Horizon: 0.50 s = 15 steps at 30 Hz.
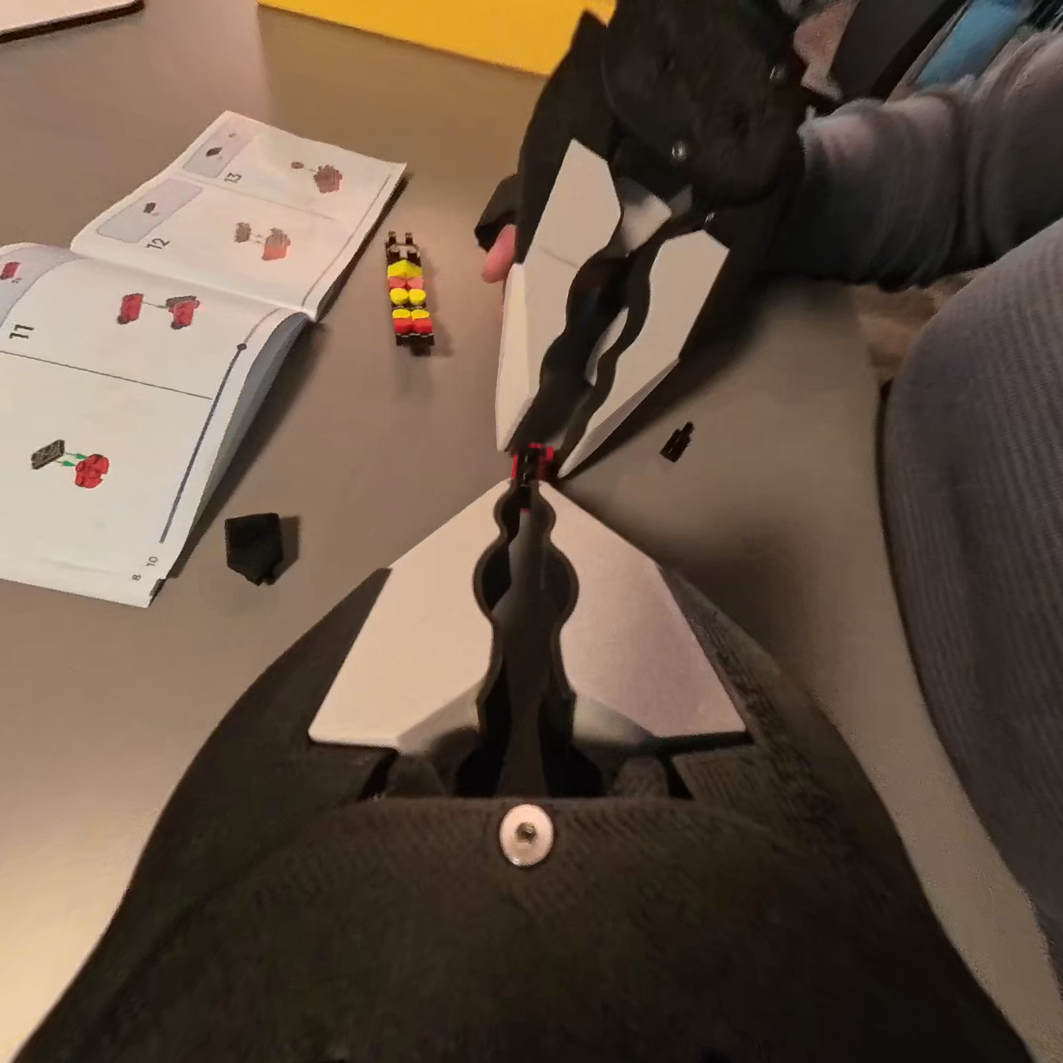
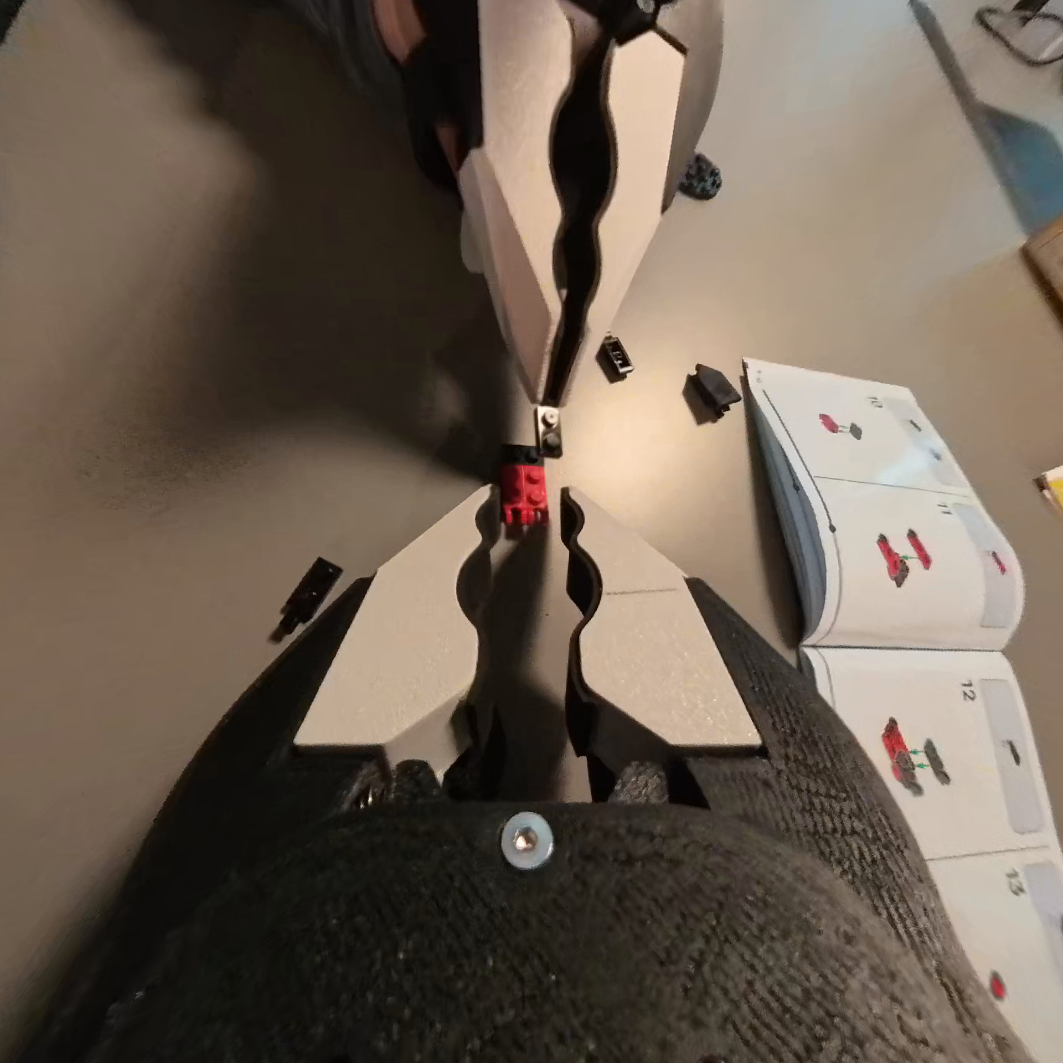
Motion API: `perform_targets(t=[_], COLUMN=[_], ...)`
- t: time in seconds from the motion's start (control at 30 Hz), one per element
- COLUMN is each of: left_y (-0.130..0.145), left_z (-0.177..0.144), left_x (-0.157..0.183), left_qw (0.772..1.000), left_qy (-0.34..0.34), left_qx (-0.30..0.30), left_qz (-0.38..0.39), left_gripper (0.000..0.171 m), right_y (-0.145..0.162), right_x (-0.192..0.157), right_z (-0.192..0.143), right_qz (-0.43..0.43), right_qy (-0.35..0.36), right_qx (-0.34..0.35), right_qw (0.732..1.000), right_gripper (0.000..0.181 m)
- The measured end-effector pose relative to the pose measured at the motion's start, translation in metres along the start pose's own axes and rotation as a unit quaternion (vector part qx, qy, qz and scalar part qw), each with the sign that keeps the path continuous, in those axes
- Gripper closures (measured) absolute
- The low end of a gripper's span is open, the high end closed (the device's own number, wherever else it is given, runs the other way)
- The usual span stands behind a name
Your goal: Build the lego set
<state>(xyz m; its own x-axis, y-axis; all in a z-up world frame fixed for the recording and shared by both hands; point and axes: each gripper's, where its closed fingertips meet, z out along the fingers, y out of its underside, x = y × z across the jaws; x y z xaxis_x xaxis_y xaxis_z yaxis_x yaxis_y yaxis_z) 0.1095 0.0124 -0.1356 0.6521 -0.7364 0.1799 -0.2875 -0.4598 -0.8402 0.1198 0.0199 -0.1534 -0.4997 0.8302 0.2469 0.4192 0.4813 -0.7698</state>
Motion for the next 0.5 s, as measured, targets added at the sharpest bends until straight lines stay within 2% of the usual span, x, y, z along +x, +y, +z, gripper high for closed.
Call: perform_targets(t=[0.17,0.5], left_y=[0.007,0.012], left_z=[0.006,0.01], left_x=[-0.001,-0.001], left_qw=[0.999,0.998], left_qy=[-0.017,-0.019], left_qx=[-0.033,-0.053], left_qz=[0.03,0.033], left_gripper=[0.169,0.169], right_y=[0.003,0.002], right_x=[0.0,-0.002], right_z=[0.002,0.004], right_qz=[0.042,0.067], right_qy=[-0.027,-0.044], right_qx=[-0.012,-0.014], right_qw=[0.999,0.997], right_gripper=[0.164,0.162])
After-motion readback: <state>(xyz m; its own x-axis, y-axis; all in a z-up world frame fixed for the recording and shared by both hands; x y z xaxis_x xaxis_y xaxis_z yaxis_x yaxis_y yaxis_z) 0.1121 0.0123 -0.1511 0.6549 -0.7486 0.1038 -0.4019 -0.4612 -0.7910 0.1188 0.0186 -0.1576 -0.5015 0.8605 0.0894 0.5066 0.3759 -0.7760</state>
